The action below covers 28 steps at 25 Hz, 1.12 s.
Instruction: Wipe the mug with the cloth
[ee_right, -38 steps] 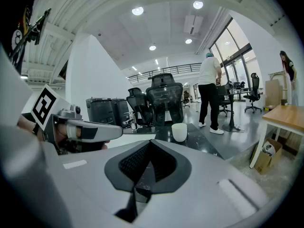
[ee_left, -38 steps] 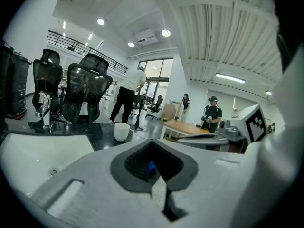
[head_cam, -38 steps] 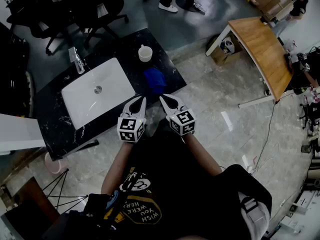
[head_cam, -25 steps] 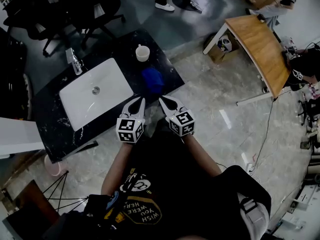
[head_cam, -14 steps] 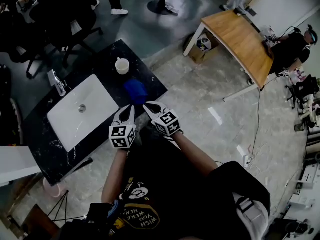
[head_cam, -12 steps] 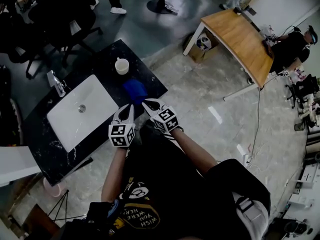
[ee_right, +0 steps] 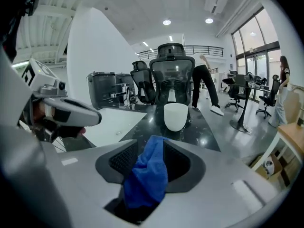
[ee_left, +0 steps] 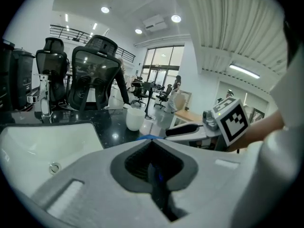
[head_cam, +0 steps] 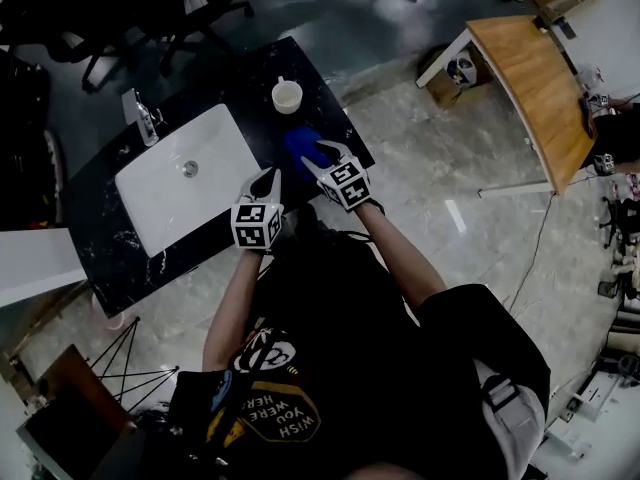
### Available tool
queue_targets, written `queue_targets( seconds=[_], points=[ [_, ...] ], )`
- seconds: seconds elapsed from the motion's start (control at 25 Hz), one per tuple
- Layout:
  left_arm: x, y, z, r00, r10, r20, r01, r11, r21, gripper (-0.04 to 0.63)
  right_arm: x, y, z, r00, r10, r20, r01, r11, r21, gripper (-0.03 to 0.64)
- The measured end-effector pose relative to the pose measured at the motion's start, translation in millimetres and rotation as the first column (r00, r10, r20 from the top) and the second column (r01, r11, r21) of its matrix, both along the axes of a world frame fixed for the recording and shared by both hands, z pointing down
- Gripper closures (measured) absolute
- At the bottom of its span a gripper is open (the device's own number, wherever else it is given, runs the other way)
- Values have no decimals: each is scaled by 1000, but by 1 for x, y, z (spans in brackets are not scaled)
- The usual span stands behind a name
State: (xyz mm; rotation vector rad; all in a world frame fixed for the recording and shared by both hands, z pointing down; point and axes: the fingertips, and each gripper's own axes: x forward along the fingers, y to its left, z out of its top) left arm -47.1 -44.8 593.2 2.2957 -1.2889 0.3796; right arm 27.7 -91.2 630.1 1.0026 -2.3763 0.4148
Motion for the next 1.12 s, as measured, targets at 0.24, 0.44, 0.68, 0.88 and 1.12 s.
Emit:
queue_targets(
  seconds=[0.24,0.44,0.68,0.88,1.12],
  points=[
    [-14,-25,13,998,-59,14,59,998,-21,594,-7,3,55,973,-133,-186,133,991,-11,424],
    [-7,-58,16,995,-96,-11,96,995,-27,594,-1,-2,55,983,-170,-70,166,984,-59,545],
    [-5,-111,8,988,-152,-17,152,988,-26,594,42,-84,5,983,42,180,-31,998,-60,557],
    [-15,-149,11,976,-207,-62,203,976,-75,594,45,-153,-25,962,86,258,-86,996,-12,555],
    [-31,-193,5,891,-279,-358,246,960,-137,594,24,-176,-21,910,90,406,-39,990,-133,555]
  ],
)
